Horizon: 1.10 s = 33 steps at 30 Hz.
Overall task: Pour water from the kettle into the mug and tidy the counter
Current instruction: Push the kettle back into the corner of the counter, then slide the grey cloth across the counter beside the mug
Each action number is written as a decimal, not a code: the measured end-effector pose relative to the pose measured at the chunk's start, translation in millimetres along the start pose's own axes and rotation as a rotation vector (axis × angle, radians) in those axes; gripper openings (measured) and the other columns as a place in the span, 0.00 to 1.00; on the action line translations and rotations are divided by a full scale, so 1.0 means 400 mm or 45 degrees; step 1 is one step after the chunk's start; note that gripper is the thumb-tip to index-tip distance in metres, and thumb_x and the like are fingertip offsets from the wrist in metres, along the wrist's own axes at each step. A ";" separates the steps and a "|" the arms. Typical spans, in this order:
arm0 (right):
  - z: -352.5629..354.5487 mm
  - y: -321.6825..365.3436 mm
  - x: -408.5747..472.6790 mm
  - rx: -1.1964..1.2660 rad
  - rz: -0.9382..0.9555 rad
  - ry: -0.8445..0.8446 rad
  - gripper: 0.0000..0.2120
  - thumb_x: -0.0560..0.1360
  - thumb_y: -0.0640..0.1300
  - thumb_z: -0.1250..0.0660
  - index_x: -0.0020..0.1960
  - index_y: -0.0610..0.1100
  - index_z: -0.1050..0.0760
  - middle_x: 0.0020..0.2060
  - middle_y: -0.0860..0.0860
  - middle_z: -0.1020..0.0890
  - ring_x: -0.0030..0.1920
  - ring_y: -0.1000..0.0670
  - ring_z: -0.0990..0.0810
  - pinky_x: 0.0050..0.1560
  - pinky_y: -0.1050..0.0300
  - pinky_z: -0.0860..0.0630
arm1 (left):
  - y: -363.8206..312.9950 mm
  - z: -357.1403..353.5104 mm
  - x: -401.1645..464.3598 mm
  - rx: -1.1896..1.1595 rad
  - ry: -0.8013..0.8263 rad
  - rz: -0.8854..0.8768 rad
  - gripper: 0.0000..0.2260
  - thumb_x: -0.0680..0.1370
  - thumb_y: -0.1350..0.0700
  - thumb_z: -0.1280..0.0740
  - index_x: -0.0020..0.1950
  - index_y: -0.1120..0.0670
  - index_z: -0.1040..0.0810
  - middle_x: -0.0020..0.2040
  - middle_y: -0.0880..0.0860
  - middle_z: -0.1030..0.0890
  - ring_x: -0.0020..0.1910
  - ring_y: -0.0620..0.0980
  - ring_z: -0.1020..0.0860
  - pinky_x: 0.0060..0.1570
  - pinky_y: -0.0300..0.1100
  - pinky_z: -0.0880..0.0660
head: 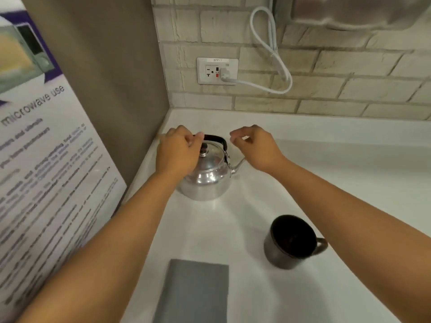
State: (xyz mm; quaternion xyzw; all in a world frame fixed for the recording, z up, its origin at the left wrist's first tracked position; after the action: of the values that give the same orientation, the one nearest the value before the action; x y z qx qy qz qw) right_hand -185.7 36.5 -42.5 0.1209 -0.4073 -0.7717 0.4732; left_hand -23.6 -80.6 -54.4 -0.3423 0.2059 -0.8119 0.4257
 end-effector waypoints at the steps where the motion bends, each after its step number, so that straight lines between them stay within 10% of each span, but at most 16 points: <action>1: 0.025 0.009 -0.038 -0.008 0.041 -0.013 0.13 0.76 0.50 0.37 0.57 0.47 0.20 0.52 0.52 0.23 0.50 0.52 0.23 0.49 0.62 0.31 | -0.014 0.014 -0.060 -0.005 0.010 -0.045 0.13 0.77 0.44 0.36 0.42 0.53 0.23 0.45 0.53 0.20 0.48 0.55 0.24 0.45 0.46 0.27; 9: 0.226 -0.065 -0.424 -0.086 0.122 -0.140 0.15 0.76 0.56 0.39 0.61 0.54 0.25 0.59 0.55 0.26 0.61 0.52 0.28 0.58 0.55 0.29 | 0.022 0.031 -0.611 0.138 0.273 -0.102 0.14 0.79 0.47 0.38 0.54 0.55 0.19 0.53 0.53 0.19 0.53 0.54 0.23 0.56 0.46 0.28; 13: 0.259 -0.217 -0.630 -0.257 -0.034 -0.213 0.21 0.78 0.56 0.43 0.69 0.51 0.31 0.68 0.50 0.28 0.68 0.48 0.33 0.67 0.49 0.33 | 0.075 -0.018 -0.776 0.396 0.545 -0.063 0.29 0.81 0.38 0.56 0.77 0.53 0.44 0.78 0.51 0.42 0.77 0.50 0.45 0.74 0.45 0.55; 20: 0.114 -0.409 -0.818 -0.703 -0.207 0.339 0.31 0.79 0.60 0.56 0.77 0.46 0.59 0.78 0.49 0.56 0.77 0.46 0.61 0.76 0.47 0.59 | 0.081 -0.133 -0.625 0.736 0.722 -0.011 0.26 0.81 0.41 0.59 0.78 0.47 0.61 0.80 0.54 0.58 0.77 0.56 0.59 0.73 0.57 0.60; 29: 0.107 -0.431 -0.824 -0.741 -0.180 0.312 0.32 0.78 0.63 0.60 0.76 0.49 0.61 0.77 0.52 0.57 0.76 0.48 0.63 0.75 0.50 0.63 | -0.033 -0.278 -0.545 0.735 0.751 -0.233 0.27 0.80 0.41 0.60 0.78 0.47 0.57 0.80 0.55 0.54 0.77 0.57 0.56 0.73 0.58 0.56; 33: 0.107 -0.428 -0.825 -0.745 -0.182 0.306 0.32 0.78 0.62 0.59 0.76 0.48 0.60 0.78 0.51 0.57 0.76 0.48 0.62 0.75 0.49 0.63 | 0.063 -0.147 -0.597 0.759 0.610 0.109 0.27 0.81 0.41 0.58 0.78 0.48 0.55 0.80 0.55 0.52 0.77 0.58 0.54 0.73 0.58 0.55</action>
State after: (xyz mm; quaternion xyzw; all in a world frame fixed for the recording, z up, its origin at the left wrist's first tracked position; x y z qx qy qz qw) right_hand -145.7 369.7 -207.9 0.0983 -0.0999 -0.8676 0.4771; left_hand 43.5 106.7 -200.9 0.0048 0.0686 -0.8747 0.4798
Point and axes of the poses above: each hand's wrist, its own x-axis towards the middle knuckle, its own z-axis out of the back of the hand, y = z × x, the point moved 6 cm from there along x, towards the middle knuckle
